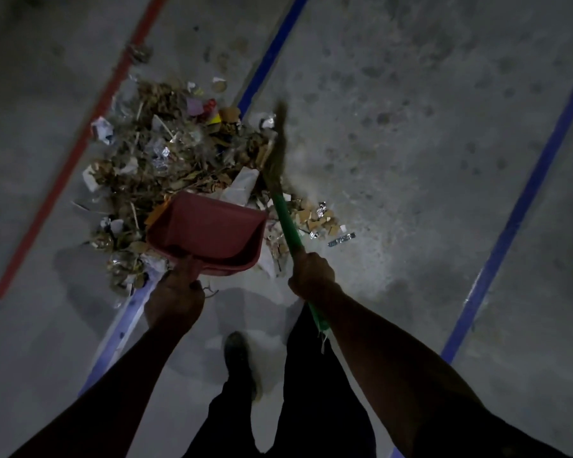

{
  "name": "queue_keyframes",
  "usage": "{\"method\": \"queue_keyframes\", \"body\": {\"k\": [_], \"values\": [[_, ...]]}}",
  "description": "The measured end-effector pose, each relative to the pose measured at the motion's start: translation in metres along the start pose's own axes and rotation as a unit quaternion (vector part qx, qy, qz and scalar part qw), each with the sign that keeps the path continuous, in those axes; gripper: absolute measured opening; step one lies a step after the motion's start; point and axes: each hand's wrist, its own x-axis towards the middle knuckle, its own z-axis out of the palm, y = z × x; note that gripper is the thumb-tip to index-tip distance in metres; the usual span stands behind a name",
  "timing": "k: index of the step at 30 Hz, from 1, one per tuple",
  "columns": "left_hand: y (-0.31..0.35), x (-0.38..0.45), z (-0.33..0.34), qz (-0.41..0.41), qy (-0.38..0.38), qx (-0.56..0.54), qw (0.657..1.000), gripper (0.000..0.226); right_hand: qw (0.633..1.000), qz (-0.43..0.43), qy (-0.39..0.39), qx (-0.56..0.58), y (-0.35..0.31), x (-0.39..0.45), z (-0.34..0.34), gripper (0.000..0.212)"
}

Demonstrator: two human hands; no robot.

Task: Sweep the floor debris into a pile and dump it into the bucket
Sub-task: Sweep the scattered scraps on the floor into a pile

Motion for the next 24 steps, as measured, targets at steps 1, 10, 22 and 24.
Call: {"method": "queue_keyframes", "body": {"k": [1,10,22,24], "values": [[-0.004,0.000,-0.001,0.015,-0.013,-0.004,1.000,0.056,1.000,0.000,0.008,-0.012,0.003,-0.007,-0.001,0.047],[-0.002,-0.003,-0.006,-0.035,-0.032,-0.033,0.998,0.060,0.986,0.090,0.088,0.105,0.060,-0.079,-0.011,0.066],[-0.017,-0.018,0.007,-0.088,0.025,-0.092,0.992,0.058,0.997,0.035,0.027,0.059,-0.011,-0.002,-0.014,0.041],[-0.022,-0.020,0.006,-0.096,0.023,-0.099,0.990,0.058,0.999,0.020,0.023,0.028,-0.024,-0.011,-0.012,0.041]]}}
